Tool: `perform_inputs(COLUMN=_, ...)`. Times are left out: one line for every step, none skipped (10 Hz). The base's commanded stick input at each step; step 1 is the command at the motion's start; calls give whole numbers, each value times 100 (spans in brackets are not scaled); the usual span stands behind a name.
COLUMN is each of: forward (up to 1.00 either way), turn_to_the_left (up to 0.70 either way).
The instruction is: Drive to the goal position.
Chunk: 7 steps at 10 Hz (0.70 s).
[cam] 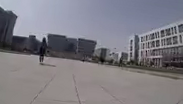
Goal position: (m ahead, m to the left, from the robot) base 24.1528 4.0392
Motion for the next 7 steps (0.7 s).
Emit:
perform_inputs(forward=85, turn_to_the_left=0)
perform_inputs(forward=85, turn_to_the_left=0)
perform_inputs(forward=85, turn_to_the_left=0)
perform_inputs(forward=85, turn_to_the_left=0)
perform_inputs(forward=85, turn_to_the_left=0)
perform_inputs(forward=85, turn_to_the_left=0)
perform_inputs(forward=85, turn_to_the_left=0)
